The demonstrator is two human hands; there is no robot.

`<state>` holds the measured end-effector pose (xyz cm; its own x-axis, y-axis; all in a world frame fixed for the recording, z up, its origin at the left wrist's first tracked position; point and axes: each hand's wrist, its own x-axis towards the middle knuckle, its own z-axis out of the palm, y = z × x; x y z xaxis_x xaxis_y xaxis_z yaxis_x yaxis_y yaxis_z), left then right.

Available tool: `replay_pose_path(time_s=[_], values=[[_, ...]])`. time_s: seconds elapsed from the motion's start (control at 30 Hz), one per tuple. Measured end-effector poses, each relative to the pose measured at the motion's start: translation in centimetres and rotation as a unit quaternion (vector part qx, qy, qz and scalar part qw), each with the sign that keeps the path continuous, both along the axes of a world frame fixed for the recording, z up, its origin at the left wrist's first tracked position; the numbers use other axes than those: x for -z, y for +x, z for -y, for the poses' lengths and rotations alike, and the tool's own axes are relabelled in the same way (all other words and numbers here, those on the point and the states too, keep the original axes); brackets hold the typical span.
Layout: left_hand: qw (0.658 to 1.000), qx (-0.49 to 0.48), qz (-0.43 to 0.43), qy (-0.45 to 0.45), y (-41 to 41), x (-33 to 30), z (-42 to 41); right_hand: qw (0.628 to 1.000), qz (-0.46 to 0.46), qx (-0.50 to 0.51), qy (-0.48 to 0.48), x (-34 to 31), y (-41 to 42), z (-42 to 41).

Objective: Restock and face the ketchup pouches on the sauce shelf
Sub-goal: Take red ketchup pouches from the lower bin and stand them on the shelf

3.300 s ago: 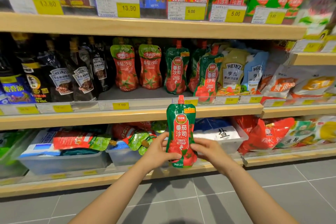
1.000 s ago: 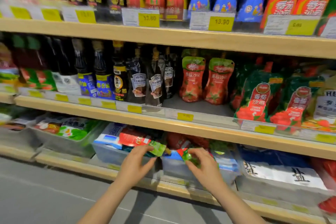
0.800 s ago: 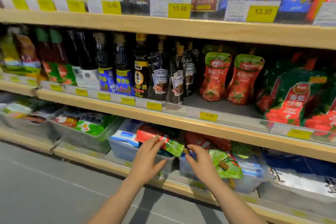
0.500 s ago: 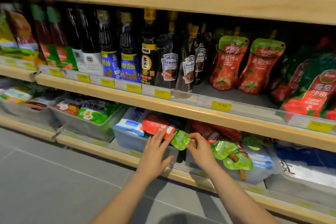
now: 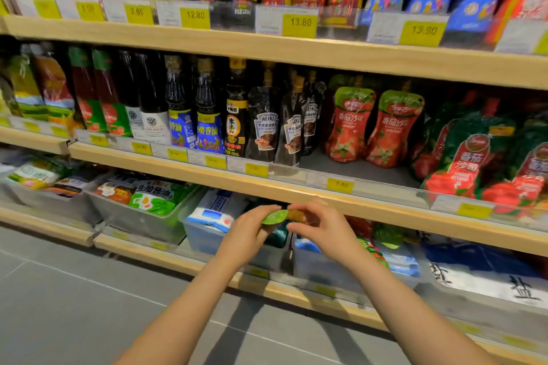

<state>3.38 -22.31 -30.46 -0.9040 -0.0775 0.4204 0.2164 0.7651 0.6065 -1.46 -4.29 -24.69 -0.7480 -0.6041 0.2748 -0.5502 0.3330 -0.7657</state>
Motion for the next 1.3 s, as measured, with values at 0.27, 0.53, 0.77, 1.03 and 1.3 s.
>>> replay_pose_path(time_s=[0.27, 0.53, 0.77, 1.03, 1.3], values=[[0.954, 0.124, 0.18, 0.205, 0.5, -3.1, -5.6, 0.998, -0.036, 0.024, 0.039, -4.7, -1.1, -3.2], [0.957, 0.124, 0.189, 0.182, 0.9, 0.2, -11.1, 0.996, 0.062, 0.055, 0.04, -5.7, -1.3, -8.8], [0.966, 0.13, 0.169, 0.15, 0.3, -0.4, -12.1, 0.989, 0.102, 0.103, -0.016, -7.3, -2.2, -11.6], [0.955, 0.099, 0.139, 0.244, -0.1, -0.9, -12.7, 0.973, 0.173, 0.095, -0.118, -4.8, -1.3, -13.0], [0.936, 0.14, 0.177, 0.27, 0.4, -1.1, -12.4, 0.942, 0.235, 0.122, -0.206, -4.2, -1.0, -12.2]])
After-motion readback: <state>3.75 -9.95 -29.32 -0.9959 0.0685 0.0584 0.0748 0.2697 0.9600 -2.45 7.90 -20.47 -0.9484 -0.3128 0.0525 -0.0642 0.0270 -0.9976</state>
